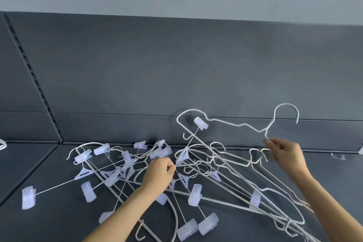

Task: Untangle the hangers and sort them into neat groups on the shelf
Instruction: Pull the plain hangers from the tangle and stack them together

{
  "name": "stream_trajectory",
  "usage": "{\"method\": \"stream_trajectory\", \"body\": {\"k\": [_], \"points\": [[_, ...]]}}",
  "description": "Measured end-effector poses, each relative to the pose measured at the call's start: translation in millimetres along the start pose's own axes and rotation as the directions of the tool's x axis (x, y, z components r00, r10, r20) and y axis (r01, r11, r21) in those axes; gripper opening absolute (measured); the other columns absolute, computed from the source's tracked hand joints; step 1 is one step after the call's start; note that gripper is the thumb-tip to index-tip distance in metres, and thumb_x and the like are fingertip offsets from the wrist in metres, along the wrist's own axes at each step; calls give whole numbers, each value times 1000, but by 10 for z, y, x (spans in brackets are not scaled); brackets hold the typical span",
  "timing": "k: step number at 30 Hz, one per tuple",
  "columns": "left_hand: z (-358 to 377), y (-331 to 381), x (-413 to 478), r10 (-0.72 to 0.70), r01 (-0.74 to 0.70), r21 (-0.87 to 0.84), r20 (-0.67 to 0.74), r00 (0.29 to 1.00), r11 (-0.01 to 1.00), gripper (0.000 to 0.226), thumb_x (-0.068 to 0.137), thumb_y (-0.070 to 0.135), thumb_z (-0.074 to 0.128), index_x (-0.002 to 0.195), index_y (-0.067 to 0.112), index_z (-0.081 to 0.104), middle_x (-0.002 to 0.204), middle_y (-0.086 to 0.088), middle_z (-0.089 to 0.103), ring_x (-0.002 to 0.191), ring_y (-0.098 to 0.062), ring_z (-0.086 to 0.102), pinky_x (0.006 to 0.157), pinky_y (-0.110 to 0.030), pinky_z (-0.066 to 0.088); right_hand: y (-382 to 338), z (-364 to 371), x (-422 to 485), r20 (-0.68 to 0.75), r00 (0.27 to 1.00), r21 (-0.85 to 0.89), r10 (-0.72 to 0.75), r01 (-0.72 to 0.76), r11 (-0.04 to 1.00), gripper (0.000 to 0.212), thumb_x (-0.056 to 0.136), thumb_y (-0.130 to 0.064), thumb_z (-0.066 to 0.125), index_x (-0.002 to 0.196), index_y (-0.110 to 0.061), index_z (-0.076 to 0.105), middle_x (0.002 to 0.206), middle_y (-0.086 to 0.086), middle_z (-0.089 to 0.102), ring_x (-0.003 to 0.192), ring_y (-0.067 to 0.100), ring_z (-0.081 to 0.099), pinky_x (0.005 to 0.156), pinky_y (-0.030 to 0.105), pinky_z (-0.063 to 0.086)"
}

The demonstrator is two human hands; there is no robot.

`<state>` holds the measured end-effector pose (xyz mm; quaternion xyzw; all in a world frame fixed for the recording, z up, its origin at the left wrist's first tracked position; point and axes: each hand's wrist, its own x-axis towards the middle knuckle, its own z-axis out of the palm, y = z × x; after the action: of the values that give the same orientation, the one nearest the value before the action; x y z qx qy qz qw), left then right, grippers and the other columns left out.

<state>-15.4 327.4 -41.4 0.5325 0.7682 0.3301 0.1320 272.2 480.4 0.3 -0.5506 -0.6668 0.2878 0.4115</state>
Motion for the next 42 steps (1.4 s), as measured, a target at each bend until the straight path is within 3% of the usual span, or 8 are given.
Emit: {"method": "stream_trajectory", "body": {"k": [15, 21, 23, 26, 31, 34, 38, 42], "points": [[-24, -104, -90, -215, 217, 50, -39, 976, 975, 25, 86, 6, 52, 61, 9, 53, 61, -1, 54, 56, -12, 50, 49, -12, 45, -149, -129, 1, -4, 993, 39, -118, 119, 992, 20, 87, -20, 59, 74, -7, 67, 51, 6, 34, 42, 10, 26, 36, 14, 23], [-83, -110, -107, -282, 267, 181, 64, 957, 947, 44, 84, 14, 58, 43, 12, 42, 41, 1, 43, 37, -13, 42, 45, -27, 45, -159, -53, -106, 90, 989, 28, -120, 118, 993, 22, 87, -18, 60, 67, -11, 66, 35, -7, 33, 37, 9, 26, 36, 12, 23], [-126, -56, -109, -210, 212, 205, -32, 977, 955, 39, 87, 21, 58, 51, 12, 45, 49, -1, 48, 45, -16, 46, 48, -27, 43, -173, -6, -131, 114, 985, 29, -126, 123, 992, 22, 87, -16, 60, 67, -9, 65, 35, -6, 33, 37, 8, 26, 37, 13, 24], [-247, 29, -87, -2, 34, 143, -221, 975, 989, 18, 89, 23, 55, 96, 8, 63, 98, -6, 62, 97, -21, 58, 82, -33, 49, -225, 62, -159, 163, 978, 38, -129, 125, 991, 20, 87, -13, 59, 74, 0, 67, 36, -6, 32, 38, 9, 25, 38, 13, 23], [-486, 136, -41, 384, -246, 629, -89, 919, 737, 104, 55, 64, 72, 134, 6, 39, 140, -8, 46, 128, -25, 46, 105, -40, 27, -435, 154, -209, 297, 945, 122, -133, 101, 987, 15, 87, -9, 58, 77, -5, 69, 34, -7, 31, 33, 7, 24, 37, 12, 24], [-615, 130, -107, 371, -287, 780, 76, 926, 556, 129, 34, 85, 59, 135, 7, 36, 141, -6, 40, 129, -20, 40, 101, -46, 28, -616, 253, -221, 451, 889, 189, -84, -3, 982, 15, 88, -11, 57, 81, -4, 68, 36, -5, 29, 32, 7, 20, 33, 15, 19], [-860, -51, -249, 377, -338, 770, 137, 916, 541, 122, 34, 85, 61, 129, 10, 43, 116, 1, 64, 108, -17, 62, 99, -38, 32, -841, 550, -266, 622, 779, 179, -81, -40, 983, 16, 89, -17, 57, 84, -8, 68, 39, -3, 28, 36, 10, 16, 37, 14, 14], [-1229, -290, -534, 261, -246, 755, 103, 960, 608, 116, 39, 88, 53, 129, 16, 42, 113, 8, 60, 111, -11, 53, 101, -27, 35, -1116, 958, -410, 674, 727, 154, -133, 38, 987, 15, 90, -17, 56, 88, -9, 69, 39, -1, 40, 33, 9, 24, 34, 16, 21]]}}
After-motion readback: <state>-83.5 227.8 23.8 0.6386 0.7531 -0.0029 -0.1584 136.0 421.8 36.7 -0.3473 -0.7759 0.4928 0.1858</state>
